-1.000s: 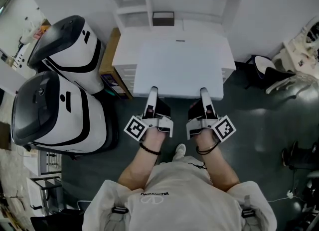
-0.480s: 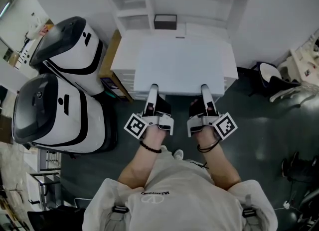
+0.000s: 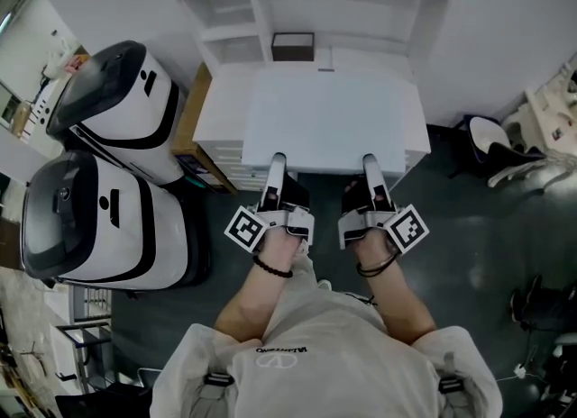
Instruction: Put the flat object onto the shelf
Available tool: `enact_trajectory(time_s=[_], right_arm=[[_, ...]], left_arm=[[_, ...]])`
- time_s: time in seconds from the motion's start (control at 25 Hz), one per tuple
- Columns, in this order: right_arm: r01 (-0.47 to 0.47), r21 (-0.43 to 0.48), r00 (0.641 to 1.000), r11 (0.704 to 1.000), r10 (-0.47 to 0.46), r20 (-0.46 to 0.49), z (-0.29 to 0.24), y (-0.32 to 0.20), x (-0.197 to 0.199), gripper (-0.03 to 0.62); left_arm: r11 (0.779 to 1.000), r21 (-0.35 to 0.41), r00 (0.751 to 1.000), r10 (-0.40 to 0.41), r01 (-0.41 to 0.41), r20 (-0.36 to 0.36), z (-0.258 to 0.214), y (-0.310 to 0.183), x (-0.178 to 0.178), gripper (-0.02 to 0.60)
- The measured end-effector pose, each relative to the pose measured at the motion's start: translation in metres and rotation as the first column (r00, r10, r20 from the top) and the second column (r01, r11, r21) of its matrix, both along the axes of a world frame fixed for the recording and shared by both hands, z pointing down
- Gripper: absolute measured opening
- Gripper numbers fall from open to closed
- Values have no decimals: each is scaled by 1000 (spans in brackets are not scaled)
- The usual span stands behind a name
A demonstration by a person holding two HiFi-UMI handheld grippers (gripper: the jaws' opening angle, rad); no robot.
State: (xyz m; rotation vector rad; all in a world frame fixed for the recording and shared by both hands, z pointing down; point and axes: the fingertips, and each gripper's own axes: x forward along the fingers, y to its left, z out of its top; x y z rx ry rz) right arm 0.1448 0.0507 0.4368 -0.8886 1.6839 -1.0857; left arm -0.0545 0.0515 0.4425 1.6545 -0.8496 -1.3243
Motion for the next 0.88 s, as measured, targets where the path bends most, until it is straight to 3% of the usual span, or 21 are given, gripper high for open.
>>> enact_trajectory(time_s=[0.88], right_arm=[[-63, 22, 998, 998, 63, -18, -29, -178, -40, 301]], left_arm=[[998, 11, 998, 55, -55, -23, -27, -188, -40, 282]])
